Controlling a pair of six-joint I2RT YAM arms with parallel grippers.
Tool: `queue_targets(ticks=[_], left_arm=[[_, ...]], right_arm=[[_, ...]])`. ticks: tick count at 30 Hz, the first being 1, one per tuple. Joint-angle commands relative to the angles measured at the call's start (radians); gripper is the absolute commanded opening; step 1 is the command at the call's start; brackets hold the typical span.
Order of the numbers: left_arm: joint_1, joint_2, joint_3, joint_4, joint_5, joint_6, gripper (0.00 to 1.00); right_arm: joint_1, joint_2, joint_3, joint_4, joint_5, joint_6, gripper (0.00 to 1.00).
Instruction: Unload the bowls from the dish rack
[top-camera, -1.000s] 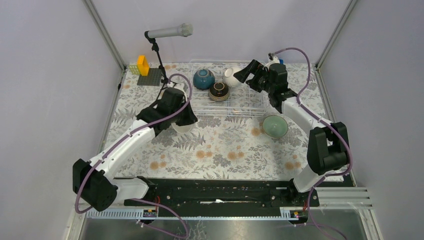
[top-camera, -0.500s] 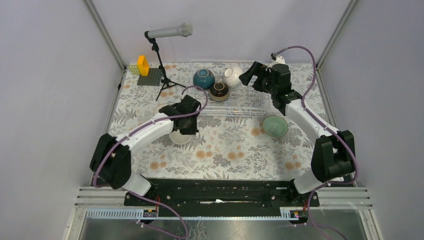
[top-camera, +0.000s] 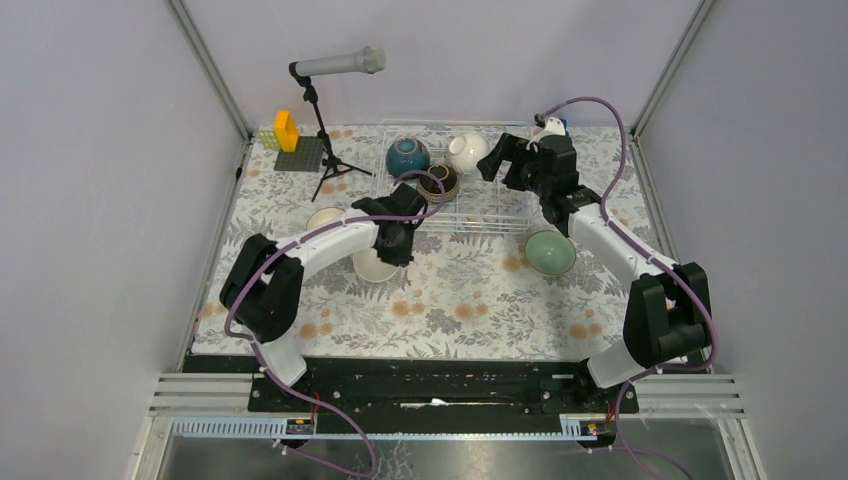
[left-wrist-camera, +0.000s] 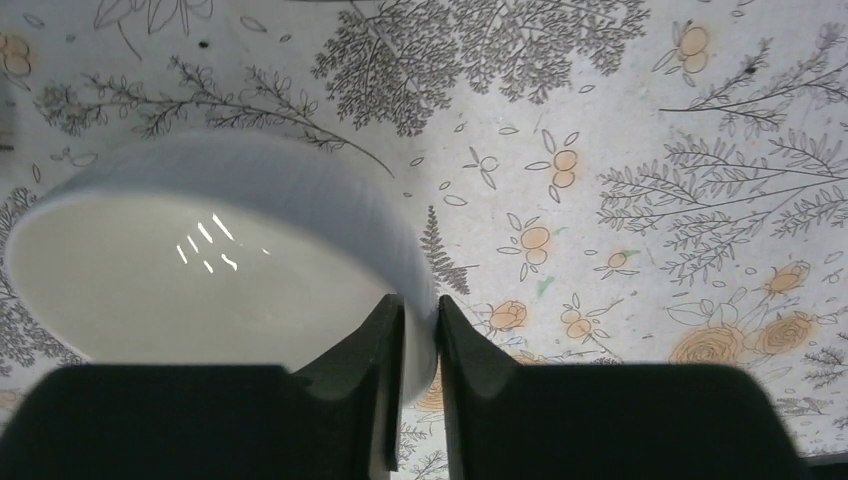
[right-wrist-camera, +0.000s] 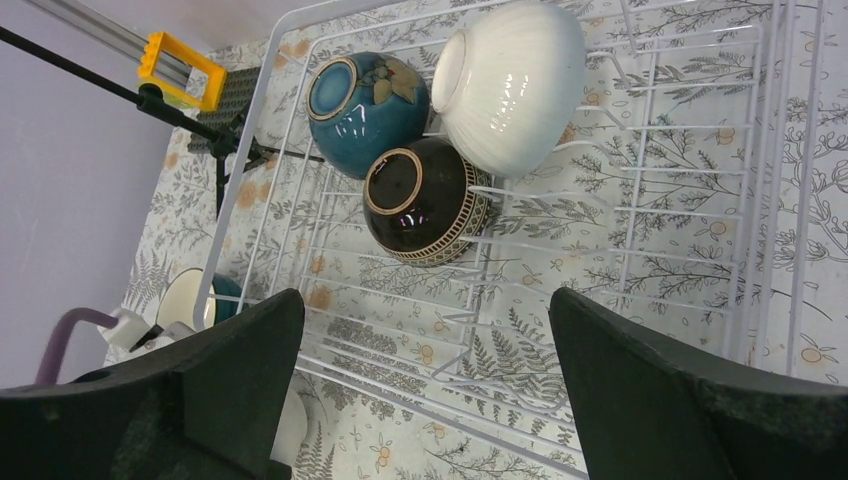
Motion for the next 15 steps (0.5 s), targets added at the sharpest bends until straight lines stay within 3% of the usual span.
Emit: queue_targets(ticks=[1, 8, 15], left_arm=[[-0.006, 0.011, 0.072, 0.012, -0.015, 0.026, 0.26], [-0.008, -0.006, 0.083, 0.009, -0.021, 0.028, 0.51], [-0.012, -0.127, 0.023, 0.041, -0.032, 0.026, 0.57]], right_arm=[[0.007, -0.009, -0.017, 0.044, 0.03, -0.023, 1.0], [0.007, 0.02, -0.002, 0.044, -0.004, -0.022, 1.0], [0.007, 0.098, 0.062, 0.025, -0.011, 0.01, 1.0]])
